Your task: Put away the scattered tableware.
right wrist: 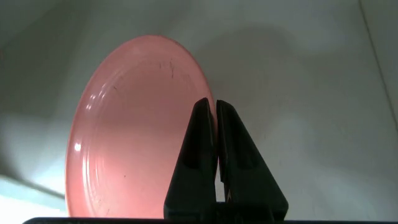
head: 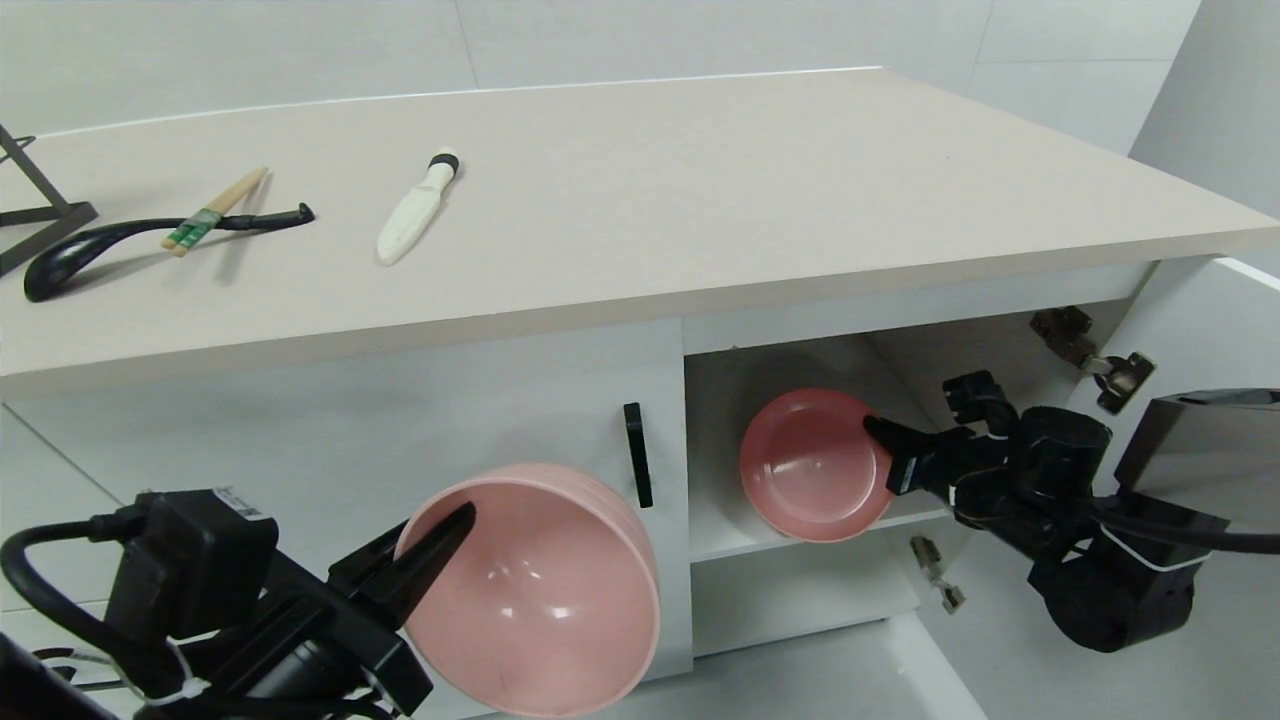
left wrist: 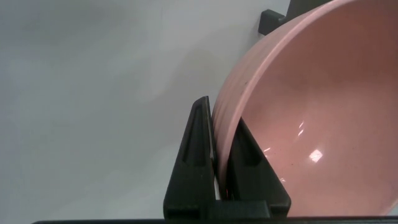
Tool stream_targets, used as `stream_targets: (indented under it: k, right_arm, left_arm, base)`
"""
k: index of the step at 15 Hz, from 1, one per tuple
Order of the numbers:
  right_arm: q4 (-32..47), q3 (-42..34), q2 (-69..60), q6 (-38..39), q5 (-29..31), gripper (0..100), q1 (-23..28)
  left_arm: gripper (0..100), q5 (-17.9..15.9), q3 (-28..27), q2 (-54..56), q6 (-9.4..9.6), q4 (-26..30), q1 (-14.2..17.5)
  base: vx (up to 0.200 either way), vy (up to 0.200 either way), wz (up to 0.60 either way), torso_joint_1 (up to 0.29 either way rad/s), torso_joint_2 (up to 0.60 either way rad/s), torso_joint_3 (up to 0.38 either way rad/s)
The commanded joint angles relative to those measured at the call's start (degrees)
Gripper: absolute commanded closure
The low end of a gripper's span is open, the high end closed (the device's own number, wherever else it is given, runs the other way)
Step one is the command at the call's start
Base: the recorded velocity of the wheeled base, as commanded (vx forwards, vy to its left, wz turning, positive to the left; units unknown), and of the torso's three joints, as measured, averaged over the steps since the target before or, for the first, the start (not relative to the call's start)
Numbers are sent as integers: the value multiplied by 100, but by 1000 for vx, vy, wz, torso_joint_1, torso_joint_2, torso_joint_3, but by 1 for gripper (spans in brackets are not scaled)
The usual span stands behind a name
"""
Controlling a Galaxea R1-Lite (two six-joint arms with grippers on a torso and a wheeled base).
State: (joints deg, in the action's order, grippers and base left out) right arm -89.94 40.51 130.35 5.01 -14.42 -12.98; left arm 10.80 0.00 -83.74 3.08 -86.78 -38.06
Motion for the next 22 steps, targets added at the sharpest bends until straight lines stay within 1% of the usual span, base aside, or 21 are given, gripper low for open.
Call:
stream_targets:
  k: [1, 5, 11, 16, 19, 20, 22]
  right_arm:
    - [-6, 431, 421, 9, 1, 100, -2]
    - [-6, 783, 623, 466, 10, 100, -2]
    - [-6, 897, 755, 483, 36, 100, 15]
    - [-6, 1231, 1010, 483, 335, 100, 15]
    - [-6, 1302, 1071, 483, 458, 100, 15]
    - [-6, 1310, 1097, 483, 502, 0, 15]
    - [-6, 1363, 1159, 483, 572, 0, 24]
  left_arm:
    - [100, 1, 0, 59, 8, 4, 0]
    - [100, 1, 0, 59, 8, 4, 0]
    - [100, 1, 0, 50, 8, 12, 0]
    - [100, 1, 0, 50, 8, 12, 0]
    - [100, 1, 0, 68, 8, 4, 0]
    - [100, 1, 0, 68, 8, 4, 9]
    - [100, 1, 0, 68, 8, 4, 0]
  base:
    - [0, 0, 0, 0, 0, 0]
    - [0, 0, 0, 0, 0, 0]
    - [0, 0, 0, 0, 0, 0]
    - [0, 0, 0, 0, 0, 0]
    - [0, 0, 0, 0, 0, 0]
    - [0, 0, 0, 0, 0, 0]
    - [0, 0, 0, 0, 0, 0]
